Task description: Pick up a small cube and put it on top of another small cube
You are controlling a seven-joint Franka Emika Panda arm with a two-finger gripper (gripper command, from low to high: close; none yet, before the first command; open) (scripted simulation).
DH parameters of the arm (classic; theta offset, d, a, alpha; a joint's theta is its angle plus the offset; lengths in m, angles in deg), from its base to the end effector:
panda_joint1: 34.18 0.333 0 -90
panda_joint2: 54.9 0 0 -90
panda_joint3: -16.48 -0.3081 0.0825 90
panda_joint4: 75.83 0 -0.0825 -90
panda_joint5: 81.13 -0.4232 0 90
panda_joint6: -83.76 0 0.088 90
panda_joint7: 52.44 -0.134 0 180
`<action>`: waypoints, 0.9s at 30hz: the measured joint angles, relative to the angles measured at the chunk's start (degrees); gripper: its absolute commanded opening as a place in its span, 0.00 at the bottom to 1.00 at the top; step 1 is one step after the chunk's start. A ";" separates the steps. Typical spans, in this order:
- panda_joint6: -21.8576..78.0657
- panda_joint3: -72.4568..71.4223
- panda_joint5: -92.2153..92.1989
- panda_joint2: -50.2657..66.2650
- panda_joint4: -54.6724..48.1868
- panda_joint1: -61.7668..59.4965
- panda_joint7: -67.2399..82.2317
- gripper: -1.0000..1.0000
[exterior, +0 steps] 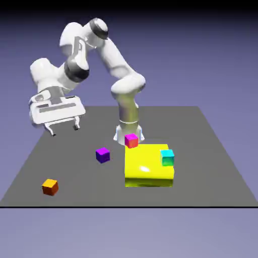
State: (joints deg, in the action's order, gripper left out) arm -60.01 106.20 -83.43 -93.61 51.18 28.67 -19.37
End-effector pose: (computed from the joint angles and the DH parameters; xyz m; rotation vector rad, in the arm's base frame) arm 0.5242 -0.2774 0.3477 -2.5616 0.0315 -0.7897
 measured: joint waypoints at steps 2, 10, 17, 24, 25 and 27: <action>1.40 4.15 -0.11 -0.28 -1.57 2.88 3.50 0.50; 7.00 20.76 -0.53 -1.40 -7.87 14.39 17.48 0.50; 11.90 35.30 -0.91 -2.38 -13.37 24.46 29.72 0.50; 16.80 49.84 -1.28 -3.36 -18.88 34.53 41.96 0.50; 17.50 51.91 -1.34 -3.50 -19.67 35.97 43.71 0.50; 18.12 53.77 -1.38 -3.62 -20.37 37.26 45.27 0.50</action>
State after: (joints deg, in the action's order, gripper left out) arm -41.89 159.97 -84.82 -97.23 30.81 65.93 25.90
